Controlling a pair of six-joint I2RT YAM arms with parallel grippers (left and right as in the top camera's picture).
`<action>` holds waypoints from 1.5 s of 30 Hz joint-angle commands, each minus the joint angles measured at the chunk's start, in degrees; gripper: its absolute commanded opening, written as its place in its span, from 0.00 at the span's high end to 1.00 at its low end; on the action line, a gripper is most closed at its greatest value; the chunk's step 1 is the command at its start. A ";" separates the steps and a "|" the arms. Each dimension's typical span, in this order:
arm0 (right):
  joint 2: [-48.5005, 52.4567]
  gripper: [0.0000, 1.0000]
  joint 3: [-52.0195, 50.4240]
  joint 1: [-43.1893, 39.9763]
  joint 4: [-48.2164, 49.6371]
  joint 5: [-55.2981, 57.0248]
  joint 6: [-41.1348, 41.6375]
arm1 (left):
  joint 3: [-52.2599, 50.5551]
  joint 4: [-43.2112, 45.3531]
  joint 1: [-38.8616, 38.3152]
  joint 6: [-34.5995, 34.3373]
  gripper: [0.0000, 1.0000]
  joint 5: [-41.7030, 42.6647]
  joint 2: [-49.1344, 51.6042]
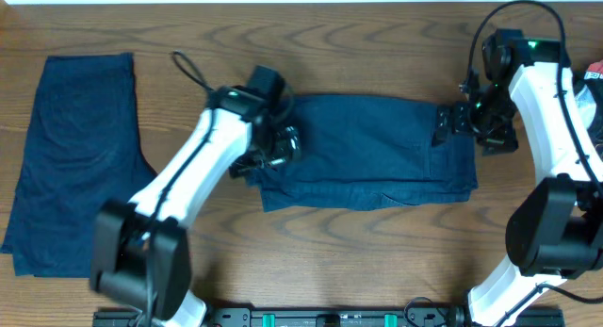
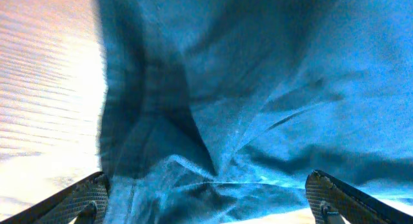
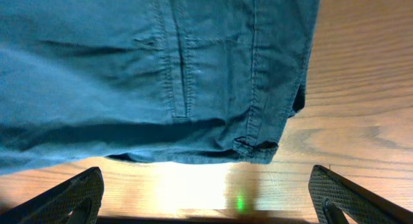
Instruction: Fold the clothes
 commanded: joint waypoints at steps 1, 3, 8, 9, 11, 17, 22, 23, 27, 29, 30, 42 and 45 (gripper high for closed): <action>-3.13 0.01 4.35 0.90 -1.07 -0.76 -1.31 | -0.02 -0.39 2.71 -1.49 0.02 -0.17 -4.83; -3.74 0.01 6.25 0.90 -1.60 -0.79 -1.62 | -0.02 -0.74 4.59 -1.51 0.02 -0.28 -5.92; -4.39 0.01 8.98 0.90 -3.04 -0.98 -1.88 | -1.40 -1.88 7.78 0.07 0.02 3.54 -5.51; -4.39 0.01 9.14 0.90 -3.34 -1.20 -2.43 | -2.56 -1.38 8.00 0.28 0.02 4.66 -5.31; -4.39 0.01 9.18 0.90 -3.67 -1.60 -2.97 | -6.12 1.40 8.33 0.24 0.02 5.90 -5.07; -4.42 0.01 9.18 1.27 -5.03 -2.56 -3.56 | -18.51 15.69 11.67 -0.13 0.02 14.43 -5.09; -4.42 0.01 9.18 2.56 -5.86 -3.08 -3.80 | -26.40 27.91 15.41 0.96 0.02 21.86 -5.07; -4.42 0.01 9.18 2.82 -5.86 -3.08 -3.78 | -27.43 29.42 15.82 0.96 0.02 22.47 -5.07; -4.42 0.01 9.18 3.85 -5.88 -3.08 -3.78 | -29.70 32.04 16.02 0.98 0.02 22.43 -5.07; -4.42 0.01 9.18 4.48 -5.84 -3.08 -3.76 | -31.10 33.79 16.02 0.92 0.02 22.45 -5.07; -4.42 0.01 9.18 4.81 -5.81 -3.08 -3.78 | -31.95 34.97 16.02 0.74 0.02 22.45 -5.07; -4.42 0.01 9.18 6.16 -6.58 -3.10 -3.74 | -45.20 59.39 16.02 -9.31 0.69 22.45 -3.67; -4.42 0.01 9.18 6.14 -7.45 -3.10 -3.74 | -45.29 62.27 16.02 -9.81 0.94 22.34 -3.08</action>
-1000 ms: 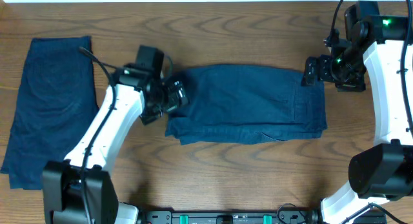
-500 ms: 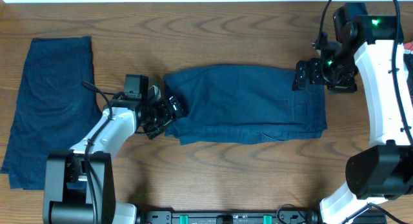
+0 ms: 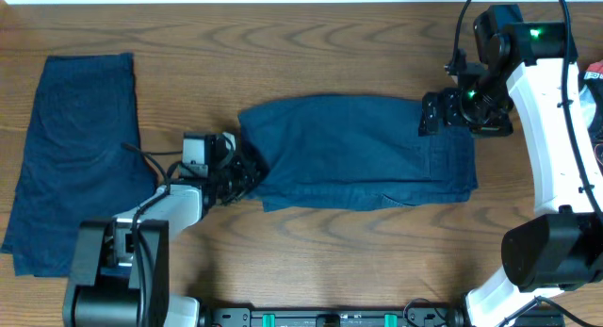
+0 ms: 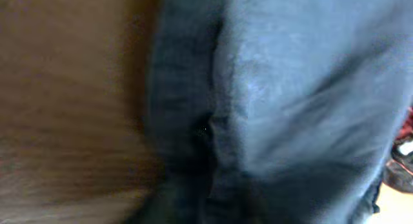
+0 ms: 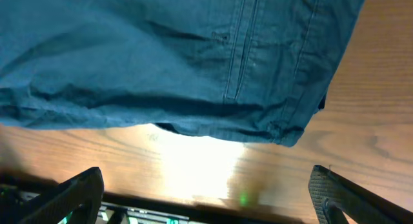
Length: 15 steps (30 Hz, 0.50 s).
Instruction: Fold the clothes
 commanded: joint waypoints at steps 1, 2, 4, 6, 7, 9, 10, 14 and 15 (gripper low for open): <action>-0.74 0.01 0.79 0.42 -0.83 -0.39 -0.81 | -1.36 1.68 0.11 -2.19 0.94 -1.88 1.90; -0.74 0.01 0.79 0.42 -1.18 -0.39 -0.83 | -1.36 2.71 0.33 -2.19 0.94 -2.08 1.88; -0.74 0.01 0.79 0.42 -1.92 -0.35 -0.85 | -1.11 3.98 1.36 -2.16 0.94 -3.08 1.88; -0.74 0.01 0.79 0.42 -2.19 -0.22 -0.85 | -0.22 3.89 2.75 -1.18 0.94 -4.74 1.84; -0.74 0.01 0.79 0.42 -2.21 -0.13 -0.87 | 0.42 3.72 3.65 -0.37 0.94 -5.33 1.81; -0.74 0.01 0.79 0.42 -2.19 -0.15 -0.87 | 2.23 3.37 5.86 2.03 0.94 -5.29 1.81; -0.74 0.01 0.79 0.42 -2.19 -0.15 -0.85 | 3.32 2.69 7.02 2.71 0.94 -5.29 1.81; -0.74 0.01 0.79 0.42 -1.99 -0.15 -0.87 | 10.25 -3.08 11.63 8.22 0.94 -5.27 1.81; -0.74 0.01 0.79 0.42 -1.84 -0.15 -0.87 | 11.74 -4.39 12.22 9.44 0.94 -5.29 1.81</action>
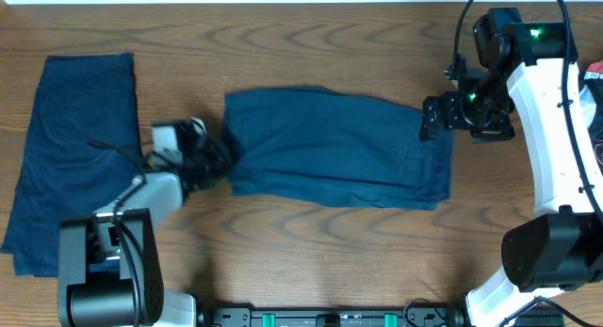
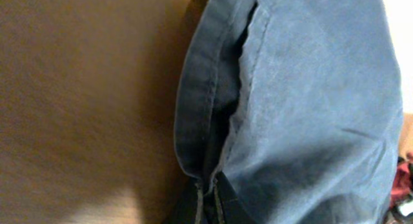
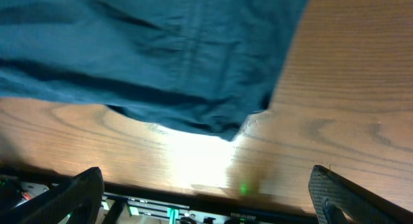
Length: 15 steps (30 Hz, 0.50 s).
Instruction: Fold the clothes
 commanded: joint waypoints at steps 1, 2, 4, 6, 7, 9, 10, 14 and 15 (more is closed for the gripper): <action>-0.74 0.01 0.79 0.44 0.50 -0.22 -1.01 | 7.32 -3.56 2.99 7.78 0.94 -1.88 0.42; -0.74 0.01 0.79 0.44 1.01 -0.20 -1.25 | 9.18 -5.18 3.39 9.22 0.94 -1.90 0.42; -0.74 0.01 0.79 0.44 2.40 -0.22 -1.53 | 13.44 -8.61 3.80 13.14 0.94 -2.10 0.42; -0.74 0.01 0.79 0.44 3.67 -0.24 -1.53 | 17.64 -12.70 3.82 15.30 0.94 -3.96 0.42; -0.74 0.01 0.79 0.44 4.17 -0.24 -1.53 | 19.91 -15.37 3.82 15.89 0.92 -4.94 0.42; -0.74 0.01 0.79 0.44 4.68 -0.26 -1.51 | 23.45 -20.57 3.82 16.20 0.34 -5.11 0.42; -0.72 0.01 0.79 0.44 4.63 -0.24 -1.51 | 24.68 -23.02 3.82 16.20 0.13 -5.11 0.42; -0.44 0.01 0.35 0.39 4.70 -0.26 -1.51 | 26.53 -28.65 3.82 16.74 0.02 -5.11 -0.11; -0.22 0.01 0.11 0.37 4.72 -0.26 -1.51 | 26.53 -29.11 3.82 17.33 0.02 -5.14 -0.55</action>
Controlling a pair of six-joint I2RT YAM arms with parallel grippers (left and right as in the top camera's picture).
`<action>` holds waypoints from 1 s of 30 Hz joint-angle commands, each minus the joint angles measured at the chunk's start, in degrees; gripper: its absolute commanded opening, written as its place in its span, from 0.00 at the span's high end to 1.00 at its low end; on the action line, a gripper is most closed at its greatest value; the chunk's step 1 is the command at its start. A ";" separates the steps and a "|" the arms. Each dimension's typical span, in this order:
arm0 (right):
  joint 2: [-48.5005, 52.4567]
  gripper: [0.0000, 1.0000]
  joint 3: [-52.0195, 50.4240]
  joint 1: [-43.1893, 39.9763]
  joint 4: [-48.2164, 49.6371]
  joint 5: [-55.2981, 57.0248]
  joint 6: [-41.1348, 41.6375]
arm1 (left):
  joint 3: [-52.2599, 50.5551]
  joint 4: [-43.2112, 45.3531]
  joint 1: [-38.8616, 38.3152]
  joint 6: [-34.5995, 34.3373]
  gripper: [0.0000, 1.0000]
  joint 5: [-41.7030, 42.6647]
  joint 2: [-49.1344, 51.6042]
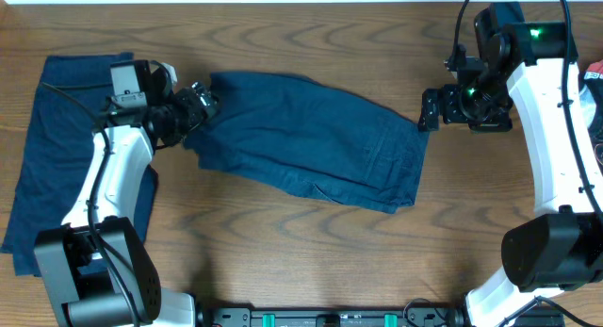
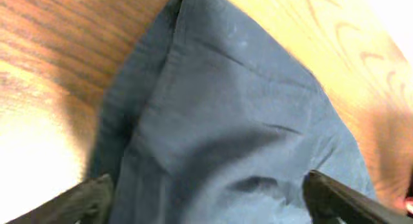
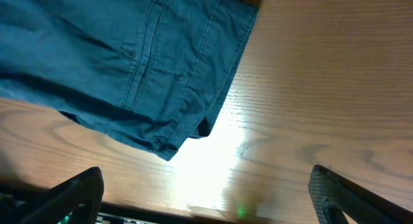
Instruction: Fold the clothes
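Note:
A folded blue denim garment (image 1: pixel 311 138) lies slantwise across the middle of the table, its left end higher and farther back than its right end. My left gripper (image 1: pixel 198 103) sits at that left end. In the left wrist view the left gripper (image 2: pixel 206 188) is open, its fingers (image 2: pixel 90 197) spread wide with the blue cloth (image 2: pixel 219 114) below and between them. My right gripper (image 1: pixel 427 110) hovers just off the garment's right end. In the right wrist view the right gripper (image 3: pixel 206 188) is open and empty over bare wood, the garment's pocket corner (image 3: pixel 148 75) ahead of it.
A second dark blue garment (image 1: pixel 71 148) lies flat along the table's left side, partly under my left arm. A red and black object (image 1: pixel 594 74) shows at the right edge. The wooden table (image 1: pixel 311 270) is bare in front of the garment.
The garment's left end has moved back and to the left, so it now lies more slanted. My left gripper went with it, and its fingers now show spread open. The right gripper stayed put.
First the garment lay straight at the centre with both grippers open at its ends. Then my left gripper was low at its left end, fingers out of view, and the garment sat further left each time. Now it lies slanted near the left garment.

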 commanded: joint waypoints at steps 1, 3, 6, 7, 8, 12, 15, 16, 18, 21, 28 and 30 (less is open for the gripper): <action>0.11 0.01 -0.22 0.37 0.13 -0.28 -1.05 | 0.90 -1.84 0.24 2.99 0.02 -0.90 -1.14; 0.66 0.01 -1.44 0.39 0.72 -0.50 -1.05 | 0.90 -2.51 0.22 3.34 0.02 -0.61 -2.64; 1.01 0.01 -5.86 0.39 4.07 -2.49 -1.55 | 0.90 -4.17 -0.42 3.41 0.02 -0.24 -5.92; 1.01 0.01 -7.69 0.39 5.66 -3.32 -1.75 | 0.90 -4.90 -0.66 3.43 0.02 -0.24 -7.13; 1.01 0.01 -9.68 0.39 7.41 -4.39 -1.90 | 0.90 -5.81 -0.92 3.65 0.00 -0.24 -8.37; 1.01 0.01 -17.49 0.44 15.65 -9.94 -3.76 | 0.90 -10.62 -2.16 4.94 0.24 -0.26 -13.99; 1.01 0.01 -21.55 0.44 19.56 -18.29 -8.44 | 0.87 -15.21 -2.64 5.97 0.17 -0.33 -16.94; 1.01 0.01 -22.69 0.44 20.50 -21.24 -10.19 | 0.87 -16.70 -2.67 5.99 0.17 -0.76 -17.53; 1.01 0.13 -24.87 0.70 22.69 -23.61 -11.34 | 0.83 -19.26 -2.67 6.62 0.17 -1.40 -18.16; 1.01 0.18 -28.39 1.64 25.68 -23.30 -9.86 | 0.83 -21.70 -2.67 8.24 0.16 -1.77 -18.21; 1.01 0.07 -33.51 3.69 28.26 -18.12 -1.79 | 0.83 -22.53 -2.67 9.01 0.09 -1.79 -18.21; 0.96 0.09 -33.42 3.65 28.26 -17.29 -0.72 | 0.83 -22.56 -2.67 9.90 0.09 -1.79 -18.21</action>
